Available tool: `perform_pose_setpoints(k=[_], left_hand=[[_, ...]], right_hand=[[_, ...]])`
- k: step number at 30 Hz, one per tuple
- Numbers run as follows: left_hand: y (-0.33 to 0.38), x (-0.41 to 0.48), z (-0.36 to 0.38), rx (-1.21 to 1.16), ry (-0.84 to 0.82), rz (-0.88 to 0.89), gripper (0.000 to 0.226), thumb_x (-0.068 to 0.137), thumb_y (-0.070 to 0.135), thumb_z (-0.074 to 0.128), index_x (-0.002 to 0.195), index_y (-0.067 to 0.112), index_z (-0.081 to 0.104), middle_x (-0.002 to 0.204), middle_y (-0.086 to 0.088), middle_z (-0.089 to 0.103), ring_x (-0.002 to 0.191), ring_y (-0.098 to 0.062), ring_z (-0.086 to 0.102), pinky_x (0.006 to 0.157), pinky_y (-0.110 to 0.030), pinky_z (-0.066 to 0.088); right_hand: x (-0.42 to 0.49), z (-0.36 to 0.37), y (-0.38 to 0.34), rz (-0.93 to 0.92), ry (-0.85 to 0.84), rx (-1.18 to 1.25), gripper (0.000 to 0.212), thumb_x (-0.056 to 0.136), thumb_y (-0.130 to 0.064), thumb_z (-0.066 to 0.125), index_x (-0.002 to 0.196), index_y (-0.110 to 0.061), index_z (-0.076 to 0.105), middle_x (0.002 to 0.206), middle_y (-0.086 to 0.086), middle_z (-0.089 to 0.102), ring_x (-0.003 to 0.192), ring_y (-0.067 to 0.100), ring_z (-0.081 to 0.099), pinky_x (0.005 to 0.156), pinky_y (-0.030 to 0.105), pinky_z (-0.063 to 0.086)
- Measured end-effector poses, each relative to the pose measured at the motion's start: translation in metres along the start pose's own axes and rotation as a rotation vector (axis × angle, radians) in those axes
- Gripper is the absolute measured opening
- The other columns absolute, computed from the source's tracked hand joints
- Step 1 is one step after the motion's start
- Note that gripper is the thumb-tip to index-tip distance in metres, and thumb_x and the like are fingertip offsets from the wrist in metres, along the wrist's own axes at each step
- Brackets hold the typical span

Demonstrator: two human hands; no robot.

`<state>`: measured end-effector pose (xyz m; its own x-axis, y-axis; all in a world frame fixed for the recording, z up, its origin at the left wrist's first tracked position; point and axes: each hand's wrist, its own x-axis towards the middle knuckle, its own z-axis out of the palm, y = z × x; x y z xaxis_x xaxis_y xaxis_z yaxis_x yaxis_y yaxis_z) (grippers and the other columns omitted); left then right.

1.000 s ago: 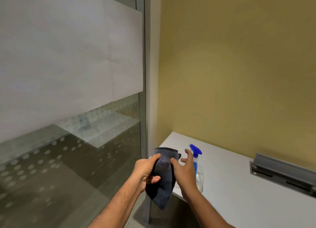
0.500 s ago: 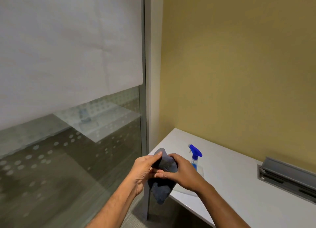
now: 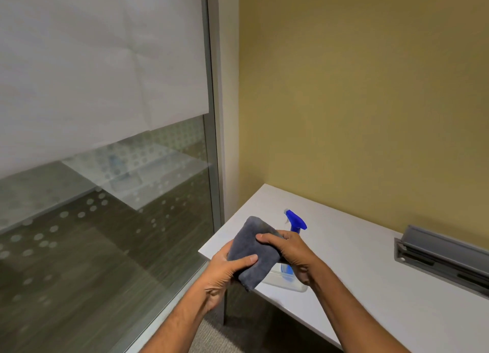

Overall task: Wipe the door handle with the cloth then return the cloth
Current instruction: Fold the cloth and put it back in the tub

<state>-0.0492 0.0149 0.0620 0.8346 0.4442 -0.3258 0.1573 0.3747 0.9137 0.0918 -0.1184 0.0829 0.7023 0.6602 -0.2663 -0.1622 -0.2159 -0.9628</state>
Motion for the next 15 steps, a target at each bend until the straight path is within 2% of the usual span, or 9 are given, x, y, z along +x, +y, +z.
perform_pose_setpoints(k=[3, 5, 7, 10, 13, 15], left_hand=[[-0.010, 0.010, 0.006, -0.131, -0.025, -0.005, 0.058, 0.075, 0.012, 0.089, 0.129, 0.009, 0.067, 0.119, -0.017, 0.077, 0.114, -0.037, 0.073, 0.102, -0.056, 0.057], [-0.013, 0.017, 0.007, -0.163, -0.010, -0.021, 0.051, 0.079, 0.012, 0.086, 0.127, 0.007, 0.068, 0.119, -0.020, 0.076, 0.112, -0.040, 0.072, 0.096, -0.054, 0.060], [-0.017, 0.025, 0.009, -0.177, 0.043, -0.036, 0.050, 0.078, 0.011, 0.086, 0.125, 0.006, 0.069, 0.119, -0.024, 0.075, 0.112, -0.045, 0.070, 0.091, -0.054, 0.061], [-0.024, 0.039, 0.016, -0.192, 0.166, -0.060, 0.050, 0.075, 0.010, 0.088, 0.121, 0.006, 0.070, 0.115, -0.026, 0.076, 0.115, -0.052, 0.067, 0.090, -0.056, 0.058], [-0.032, 0.055, 0.031, -0.163, 0.294, -0.061, 0.039, 0.079, 0.008, 0.084, 0.116, 0.005, 0.071, 0.106, -0.025, 0.077, 0.100, -0.043, 0.072, 0.071, -0.042, 0.063], [-0.040, 0.066, 0.037, -0.070, 0.343, -0.038, 0.037, 0.085, 0.011, 0.080, 0.119, 0.003, 0.069, 0.104, -0.023, 0.075, 0.093, -0.035, 0.072, 0.065, -0.037, 0.062]], right_hand=[[0.008, -0.001, 0.015, 0.070, -0.023, 0.148, 0.039, 0.085, -0.038, 0.079, 0.111, -0.009, 0.073, 0.102, 0.013, 0.080, 0.095, 0.023, 0.076, 0.073, 0.029, 0.061], [0.013, -0.001, 0.024, 0.098, -0.005, 0.223, 0.042, 0.084, -0.038, 0.080, 0.114, -0.011, 0.073, 0.103, 0.011, 0.080, 0.100, 0.027, 0.075, 0.073, 0.033, 0.062], [0.019, 0.000, 0.029, 0.099, 0.028, 0.258, 0.044, 0.083, -0.040, 0.080, 0.116, -0.012, 0.071, 0.105, 0.010, 0.080, 0.103, 0.028, 0.074, 0.077, 0.039, 0.064], [0.025, 0.013, 0.039, 0.088, 0.115, 0.319, 0.040, 0.091, -0.038, 0.071, 0.120, -0.011, 0.065, 0.117, 0.015, 0.074, 0.109, 0.031, 0.070, 0.091, 0.047, 0.060], [0.030, 0.030, 0.055, 0.040, 0.170, 0.533, 0.040, 0.089, -0.024, 0.076, 0.122, -0.006, 0.063, 0.113, 0.019, 0.075, 0.104, 0.038, 0.073, 0.090, 0.054, 0.060], [0.036, 0.037, 0.065, 0.019, 0.216, 0.606, 0.046, 0.086, -0.010, 0.077, 0.127, -0.002, 0.057, 0.114, 0.025, 0.073, 0.101, 0.043, 0.073, 0.086, 0.055, 0.061]])
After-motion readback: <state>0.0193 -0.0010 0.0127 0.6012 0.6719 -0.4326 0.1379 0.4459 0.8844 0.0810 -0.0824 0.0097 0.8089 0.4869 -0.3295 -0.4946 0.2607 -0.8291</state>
